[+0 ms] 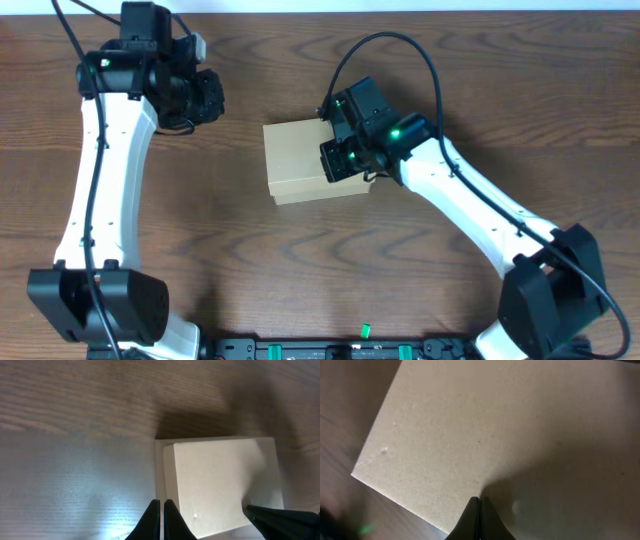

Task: Pack container
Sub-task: 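Press down on the closed lid with the right gripper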

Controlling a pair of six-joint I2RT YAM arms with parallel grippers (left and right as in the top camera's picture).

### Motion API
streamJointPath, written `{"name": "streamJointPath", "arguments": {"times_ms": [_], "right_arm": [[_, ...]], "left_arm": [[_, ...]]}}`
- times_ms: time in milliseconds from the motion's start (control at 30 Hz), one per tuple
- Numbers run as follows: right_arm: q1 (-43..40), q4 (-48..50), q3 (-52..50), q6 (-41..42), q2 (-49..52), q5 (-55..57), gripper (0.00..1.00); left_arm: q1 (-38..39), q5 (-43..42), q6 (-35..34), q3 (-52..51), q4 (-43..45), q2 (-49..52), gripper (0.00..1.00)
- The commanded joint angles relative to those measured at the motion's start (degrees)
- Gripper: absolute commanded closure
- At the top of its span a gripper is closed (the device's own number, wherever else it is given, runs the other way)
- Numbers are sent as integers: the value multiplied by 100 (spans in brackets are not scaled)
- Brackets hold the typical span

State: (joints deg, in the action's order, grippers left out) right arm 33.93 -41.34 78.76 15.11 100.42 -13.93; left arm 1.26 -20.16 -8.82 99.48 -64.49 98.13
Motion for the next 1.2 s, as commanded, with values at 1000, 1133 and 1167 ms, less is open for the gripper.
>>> {"name": "streamJointPath", "arguments": {"times_ms": [1000, 1133, 1167], "right_arm": [[476, 59, 85, -105, 564, 861, 99], [476, 203, 109, -107, 385, 859, 99], [476, 216, 111, -109, 289, 859, 99]], "left_arm": [[7, 131, -66, 131, -164, -157, 94], [2, 131, -66, 131, -146, -168, 94], [-7, 131, -66, 131, -146, -175, 94]]}}
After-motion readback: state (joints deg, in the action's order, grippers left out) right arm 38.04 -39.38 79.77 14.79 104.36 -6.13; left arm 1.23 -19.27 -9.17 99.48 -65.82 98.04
